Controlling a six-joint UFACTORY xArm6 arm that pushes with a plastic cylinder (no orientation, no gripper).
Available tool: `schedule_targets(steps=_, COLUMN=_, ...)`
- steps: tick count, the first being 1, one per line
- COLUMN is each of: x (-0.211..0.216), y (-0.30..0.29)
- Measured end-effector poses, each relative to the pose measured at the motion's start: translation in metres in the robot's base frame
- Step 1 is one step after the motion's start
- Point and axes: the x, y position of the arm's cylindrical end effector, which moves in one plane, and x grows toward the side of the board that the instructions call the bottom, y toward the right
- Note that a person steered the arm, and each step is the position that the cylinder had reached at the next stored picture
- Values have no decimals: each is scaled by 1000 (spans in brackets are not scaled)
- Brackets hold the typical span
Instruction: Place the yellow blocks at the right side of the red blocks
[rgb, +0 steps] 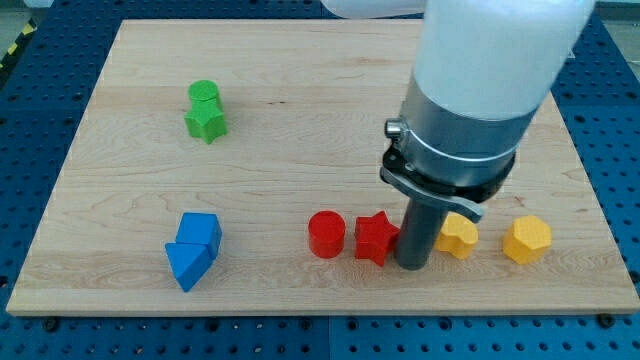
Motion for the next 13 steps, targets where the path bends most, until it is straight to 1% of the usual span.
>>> schedule_targets(steps=3, x=-2, y=-17)
schedule_targets(steps=4, x=-2, y=2)
schedule_targets(steps=7, x=-3, y=88)
schedule_targets(steps=8, x=-3, y=104)
schedule_targets(steps=9, x=20, y=112)
schedule_targets(steps=10, x=32, y=165)
schedule_targets(steps=11, x=22, y=215)
schedule_targets(steps=12, x=9, y=214)
schedule_targets(steps=13, x=-1, y=196)
